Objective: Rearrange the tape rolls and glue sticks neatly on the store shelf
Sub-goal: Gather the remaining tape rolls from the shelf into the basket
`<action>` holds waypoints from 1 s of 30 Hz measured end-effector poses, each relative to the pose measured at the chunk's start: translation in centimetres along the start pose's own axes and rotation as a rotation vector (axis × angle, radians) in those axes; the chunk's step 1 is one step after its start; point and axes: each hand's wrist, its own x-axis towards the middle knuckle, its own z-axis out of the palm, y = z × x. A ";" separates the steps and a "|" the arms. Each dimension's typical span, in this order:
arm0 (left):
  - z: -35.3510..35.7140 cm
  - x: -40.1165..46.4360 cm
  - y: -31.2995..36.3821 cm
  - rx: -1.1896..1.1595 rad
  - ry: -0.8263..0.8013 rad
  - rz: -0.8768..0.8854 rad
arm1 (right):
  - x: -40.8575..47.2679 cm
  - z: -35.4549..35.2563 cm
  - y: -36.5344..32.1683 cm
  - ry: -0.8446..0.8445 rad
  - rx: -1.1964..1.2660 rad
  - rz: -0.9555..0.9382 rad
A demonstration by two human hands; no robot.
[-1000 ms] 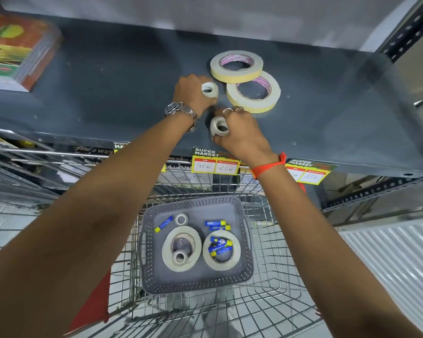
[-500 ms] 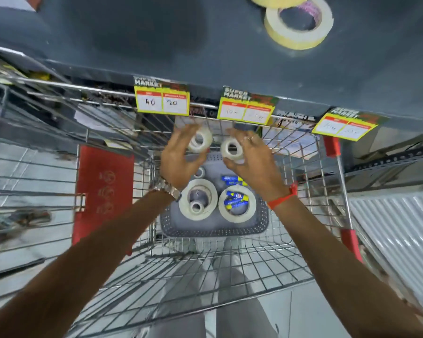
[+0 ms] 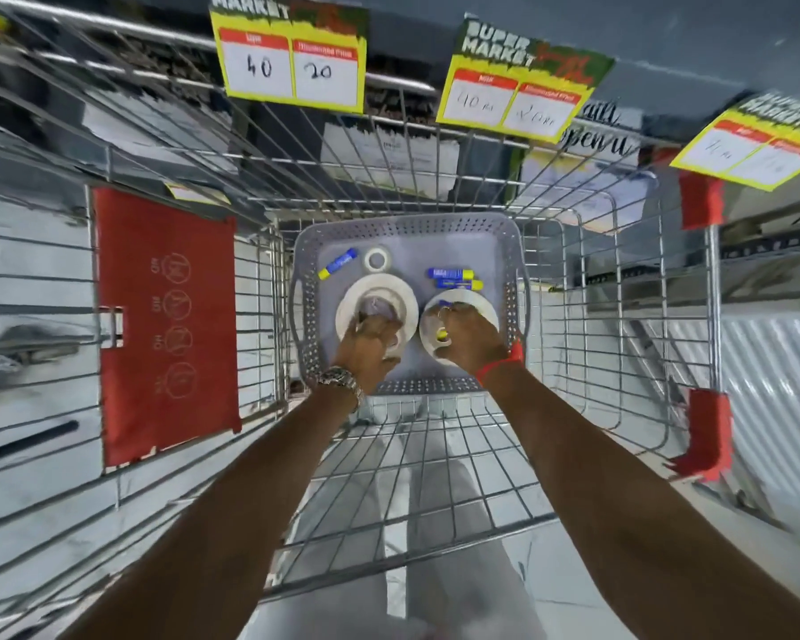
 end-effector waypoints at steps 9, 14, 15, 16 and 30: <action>-1.7 -0.8 -0.6 0.133 0.063 0.228 | -0.5 -2.3 0.0 0.104 0.060 0.055; -6.1 0.2 1.6 -0.050 0.444 0.386 | -3.2 -8.1 -2.1 0.429 0.142 0.000; -7.7 0.5 2.3 -0.052 0.581 0.471 | -4.1 -9.6 -2.8 0.554 0.148 0.000; -9.9 0.6 3.3 -0.041 0.716 0.553 | -5.0 -11.5 -3.3 0.706 0.143 -0.008; -39.3 11.6 14.6 0.191 0.651 0.281 | -4.0 -34.7 -3.3 0.889 -0.117 0.091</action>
